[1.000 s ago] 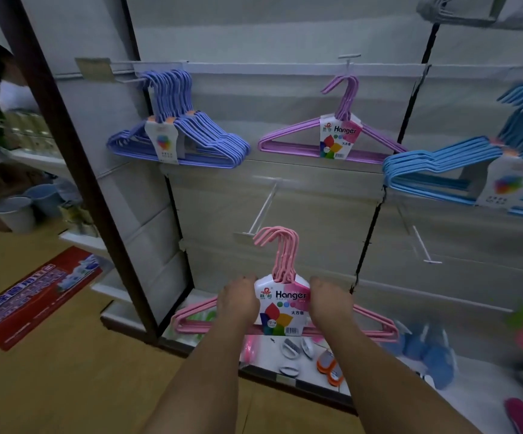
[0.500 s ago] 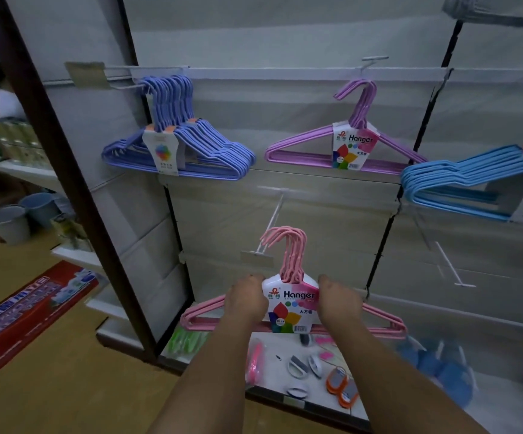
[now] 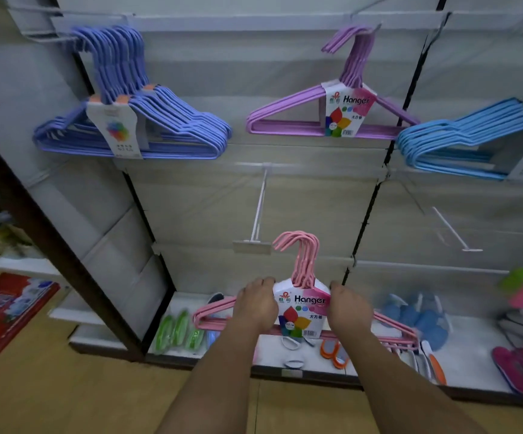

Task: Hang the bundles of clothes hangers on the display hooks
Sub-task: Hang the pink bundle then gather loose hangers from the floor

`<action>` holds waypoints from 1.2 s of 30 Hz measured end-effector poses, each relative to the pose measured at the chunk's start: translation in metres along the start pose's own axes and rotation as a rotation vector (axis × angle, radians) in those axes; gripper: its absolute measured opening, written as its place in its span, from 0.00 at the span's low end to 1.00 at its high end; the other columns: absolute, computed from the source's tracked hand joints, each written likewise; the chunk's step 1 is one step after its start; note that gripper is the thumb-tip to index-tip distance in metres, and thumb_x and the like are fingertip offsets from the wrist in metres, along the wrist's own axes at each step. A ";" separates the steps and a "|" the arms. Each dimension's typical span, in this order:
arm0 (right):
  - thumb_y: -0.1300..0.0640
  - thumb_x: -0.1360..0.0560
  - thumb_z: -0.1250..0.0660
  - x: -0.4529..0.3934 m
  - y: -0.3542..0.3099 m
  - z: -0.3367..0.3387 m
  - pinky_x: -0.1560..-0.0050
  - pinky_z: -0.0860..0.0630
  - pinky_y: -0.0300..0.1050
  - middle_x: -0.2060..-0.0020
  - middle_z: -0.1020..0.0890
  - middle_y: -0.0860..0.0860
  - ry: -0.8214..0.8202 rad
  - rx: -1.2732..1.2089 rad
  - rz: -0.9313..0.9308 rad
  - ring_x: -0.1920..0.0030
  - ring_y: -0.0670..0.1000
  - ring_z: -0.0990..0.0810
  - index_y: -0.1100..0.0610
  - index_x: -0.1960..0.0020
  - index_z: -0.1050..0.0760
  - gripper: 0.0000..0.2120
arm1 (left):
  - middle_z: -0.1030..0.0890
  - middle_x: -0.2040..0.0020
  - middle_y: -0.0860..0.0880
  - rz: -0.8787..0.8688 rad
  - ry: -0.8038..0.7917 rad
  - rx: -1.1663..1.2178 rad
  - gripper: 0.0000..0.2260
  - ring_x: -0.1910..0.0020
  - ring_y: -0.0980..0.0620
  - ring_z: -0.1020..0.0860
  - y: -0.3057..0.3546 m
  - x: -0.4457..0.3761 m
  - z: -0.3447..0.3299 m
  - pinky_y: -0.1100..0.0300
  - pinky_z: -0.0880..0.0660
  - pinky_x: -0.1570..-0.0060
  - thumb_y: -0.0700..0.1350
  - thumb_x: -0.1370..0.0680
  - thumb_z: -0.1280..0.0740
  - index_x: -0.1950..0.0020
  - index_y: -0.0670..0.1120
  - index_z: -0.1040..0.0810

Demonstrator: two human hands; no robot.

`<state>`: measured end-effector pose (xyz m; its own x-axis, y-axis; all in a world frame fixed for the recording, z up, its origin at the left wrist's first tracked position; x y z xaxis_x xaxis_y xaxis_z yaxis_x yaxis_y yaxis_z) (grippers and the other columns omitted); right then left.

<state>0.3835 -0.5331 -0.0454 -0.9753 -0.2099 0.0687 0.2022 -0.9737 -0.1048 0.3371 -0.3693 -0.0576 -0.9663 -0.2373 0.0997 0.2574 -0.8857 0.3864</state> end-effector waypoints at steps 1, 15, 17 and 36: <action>0.59 0.20 0.42 -0.001 0.000 -0.006 0.61 0.30 0.42 0.52 0.20 0.51 -0.010 -0.003 -0.011 0.58 0.51 0.24 0.55 0.42 0.30 0.08 | 0.25 0.39 0.45 -0.005 -0.013 -0.010 0.17 0.42 0.45 0.27 -0.003 -0.002 -0.005 0.51 0.30 0.41 0.41 0.22 0.41 0.33 0.47 0.31; 0.61 0.20 0.43 -0.079 -0.011 -0.032 0.59 0.33 0.43 0.48 0.19 0.53 -0.032 0.015 -0.007 0.50 0.55 0.20 0.57 0.42 0.31 0.08 | 0.29 0.33 0.44 -0.036 0.013 -0.080 0.25 0.36 0.44 0.30 -0.025 -0.079 -0.026 0.53 0.34 0.36 0.37 0.22 0.41 0.25 0.47 0.40; 0.61 0.20 0.43 -0.088 -0.016 -0.035 0.59 0.33 0.42 0.49 0.19 0.53 -0.034 0.003 -0.011 0.50 0.54 0.20 0.57 0.42 0.31 0.08 | 0.26 0.36 0.44 -0.029 0.022 -0.113 0.23 0.39 0.45 0.28 -0.029 -0.086 -0.027 0.53 0.33 0.37 0.38 0.23 0.38 0.28 0.46 0.35; 0.67 0.27 0.33 -0.160 -0.073 -0.097 0.45 0.30 0.47 0.49 0.21 0.54 0.214 -0.273 0.028 0.49 0.55 0.25 0.58 0.42 0.29 0.15 | 0.28 0.41 0.46 -0.027 0.377 -0.072 0.14 0.43 0.48 0.30 -0.095 -0.148 -0.022 0.58 0.36 0.44 0.39 0.21 0.42 0.36 0.45 0.31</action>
<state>0.5164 -0.4195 -0.1450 -0.9722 -0.1848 -0.1440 0.2259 -0.9021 -0.3677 0.4558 -0.2584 -0.1294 -0.9070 -0.3319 -0.2593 0.2444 -0.9161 0.3179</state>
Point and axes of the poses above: each hand's wrist, its own x-axis away from the middle knuckle, its own z-axis out of the back of the hand, y = z × x, the point moved 5 cm from there along -x, towards the middle knuckle
